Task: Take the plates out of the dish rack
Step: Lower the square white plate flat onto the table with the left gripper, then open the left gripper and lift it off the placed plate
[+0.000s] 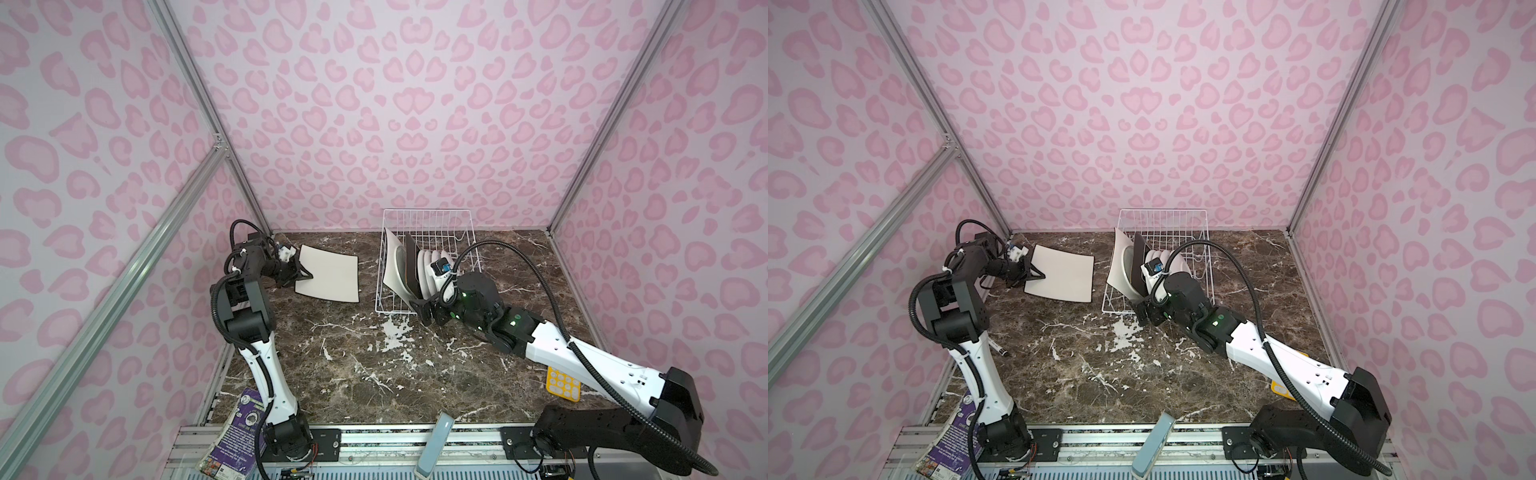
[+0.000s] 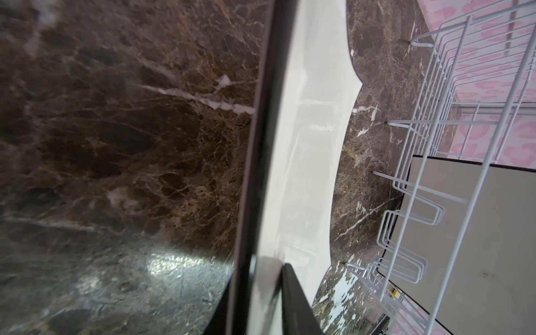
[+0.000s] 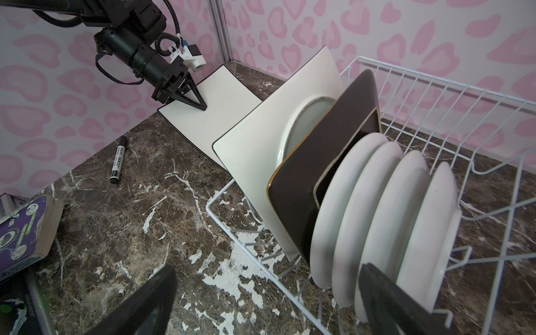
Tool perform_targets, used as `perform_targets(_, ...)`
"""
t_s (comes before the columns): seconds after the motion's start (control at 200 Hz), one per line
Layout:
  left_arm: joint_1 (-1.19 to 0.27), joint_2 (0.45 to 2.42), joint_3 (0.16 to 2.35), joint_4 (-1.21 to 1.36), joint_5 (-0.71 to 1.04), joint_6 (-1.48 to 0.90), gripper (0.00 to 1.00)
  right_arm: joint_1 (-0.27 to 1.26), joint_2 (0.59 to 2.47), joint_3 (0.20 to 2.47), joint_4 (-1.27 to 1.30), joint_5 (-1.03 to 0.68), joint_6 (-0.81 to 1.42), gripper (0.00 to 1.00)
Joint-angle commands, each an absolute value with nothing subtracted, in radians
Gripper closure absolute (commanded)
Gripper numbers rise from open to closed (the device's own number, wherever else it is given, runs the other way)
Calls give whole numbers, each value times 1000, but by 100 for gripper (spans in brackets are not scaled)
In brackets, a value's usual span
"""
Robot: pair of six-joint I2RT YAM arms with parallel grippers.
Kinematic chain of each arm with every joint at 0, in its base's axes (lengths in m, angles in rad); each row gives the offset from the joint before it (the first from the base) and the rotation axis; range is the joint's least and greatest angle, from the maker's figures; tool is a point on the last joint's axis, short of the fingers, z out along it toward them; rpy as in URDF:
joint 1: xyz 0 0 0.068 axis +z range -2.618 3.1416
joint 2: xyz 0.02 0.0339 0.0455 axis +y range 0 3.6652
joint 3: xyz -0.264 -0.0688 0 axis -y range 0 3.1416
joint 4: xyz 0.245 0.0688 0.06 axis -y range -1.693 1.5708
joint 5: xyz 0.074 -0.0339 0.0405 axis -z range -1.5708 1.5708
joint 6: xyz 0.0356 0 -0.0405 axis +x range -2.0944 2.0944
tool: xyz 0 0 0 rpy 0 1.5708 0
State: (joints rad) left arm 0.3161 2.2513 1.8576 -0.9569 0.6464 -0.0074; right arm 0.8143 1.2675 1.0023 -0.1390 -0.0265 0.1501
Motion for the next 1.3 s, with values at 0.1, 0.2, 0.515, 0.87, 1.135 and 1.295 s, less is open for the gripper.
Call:
perform_targets(0.1,321,2281,1865,-983,368,23,75,815,1287,1023,-125,-19,141,1)
perform_targets(0.2,322,2286,1865,-979,373,21,73,814,1290,1029,-127,-21,140,1)
perform_targets(0.515,324,2327,1880,-974,372,11,69,815,1290,1023,-128,-24,131,1)
perform_targets(0.87,325,2372,1945,-986,356,13,65,815,1299,1039,-158,-22,119,1)
perform_targets(1.135,327,2372,1945,-986,347,10,65,815,1281,1034,-166,3,109,1)
perform_targets(1.295,327,2349,1928,-966,347,-11,60,815,1275,1031,-169,19,101,1)
